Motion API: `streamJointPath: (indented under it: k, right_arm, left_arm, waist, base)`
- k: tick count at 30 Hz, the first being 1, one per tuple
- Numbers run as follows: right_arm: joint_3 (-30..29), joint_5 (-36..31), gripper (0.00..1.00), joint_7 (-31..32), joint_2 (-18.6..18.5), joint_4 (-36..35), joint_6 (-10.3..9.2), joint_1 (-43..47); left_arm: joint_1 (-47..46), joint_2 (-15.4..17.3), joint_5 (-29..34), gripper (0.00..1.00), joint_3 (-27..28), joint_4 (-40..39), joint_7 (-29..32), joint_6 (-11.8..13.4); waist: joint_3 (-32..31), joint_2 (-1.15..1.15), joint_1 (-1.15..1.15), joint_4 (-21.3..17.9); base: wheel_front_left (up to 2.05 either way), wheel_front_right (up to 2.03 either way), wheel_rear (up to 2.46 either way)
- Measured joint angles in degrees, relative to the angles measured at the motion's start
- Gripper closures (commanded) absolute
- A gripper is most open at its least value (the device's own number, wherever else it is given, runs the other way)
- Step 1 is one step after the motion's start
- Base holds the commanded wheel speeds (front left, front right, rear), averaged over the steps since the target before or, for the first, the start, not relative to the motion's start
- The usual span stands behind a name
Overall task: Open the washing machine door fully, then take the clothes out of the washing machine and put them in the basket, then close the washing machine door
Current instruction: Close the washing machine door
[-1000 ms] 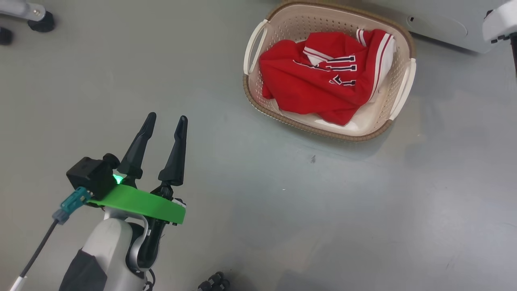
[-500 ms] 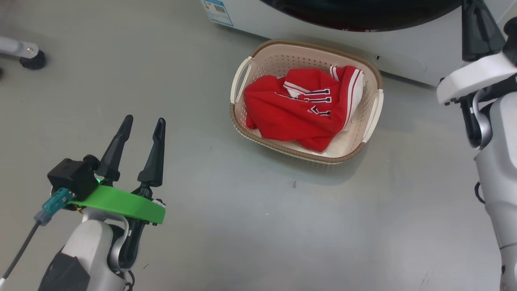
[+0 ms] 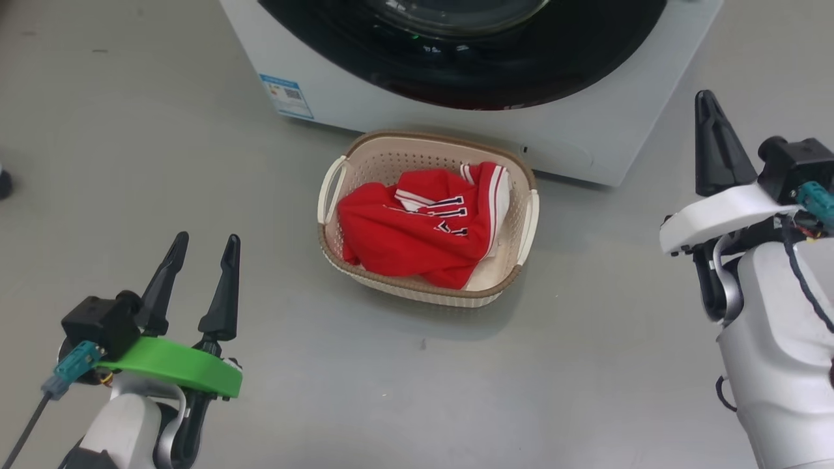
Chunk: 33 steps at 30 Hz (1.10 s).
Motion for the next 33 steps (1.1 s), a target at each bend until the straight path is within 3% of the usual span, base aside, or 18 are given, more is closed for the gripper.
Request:
streamJointPath:
  k: [11, 24, 26, 27, 33]
  right_arm:
    - [-0.4, 0.5, 1.0, 0.0, 3.4, -2.4, -0.52, 8.6]
    - [-2.5, 0.5, 1.0, 0.0, 3.9, -6.7, -1.55, 17.9]
    - [-3.1, 0.5, 0.51, 0.0, 4.1, -7.6, -1.72, 19.0]
    - [-3.4, 0.5, 0.0, 0.0, 4.2, -8.1, -2.07, 19.5]
    - [-3.9, 0.5, 0.0, 0.0, 4.8, -10.4, -2.56, 21.9]
  left_arm:
    - [5.4, 0.2, 1.3, 0.0, 4.1, 0.5, 0.0, 0.0]
    - [9.7, 0.0, 3.5, 0.0, 7.5, -1.0, 0.0, 0.0]
    - [10.2, -0.2, 4.0, 0.0, 8.3, -1.4, 0.0, 0.0]
    - [10.3, -0.3, 4.1, 0.0, 8.5, -1.4, 0.0, 0.0]
    - [11.8, -0.7, 4.7, 0.0, 8.6, -1.2, 0.0, 0.0]
  waist:
    - [-6.6, 0.0, 0.0, -6.3]
    - [-12.0, 0.0, 0.0, -13.8]
    - [-12.5, 0.0, 0.0, -14.6]
    - [-12.7, 0.0, 0.0, -15.0]
    - [-13.6, 0.0, 0.0, -16.9]
  base:
    - [0.0, 0.0, 0.0]
    - [0.0, 0.0, 0.0]
    - [0.0, 0.0, 0.0]
    - [0.0, 0.0, 0.0]
    - [0.0, 0.0, 0.0]
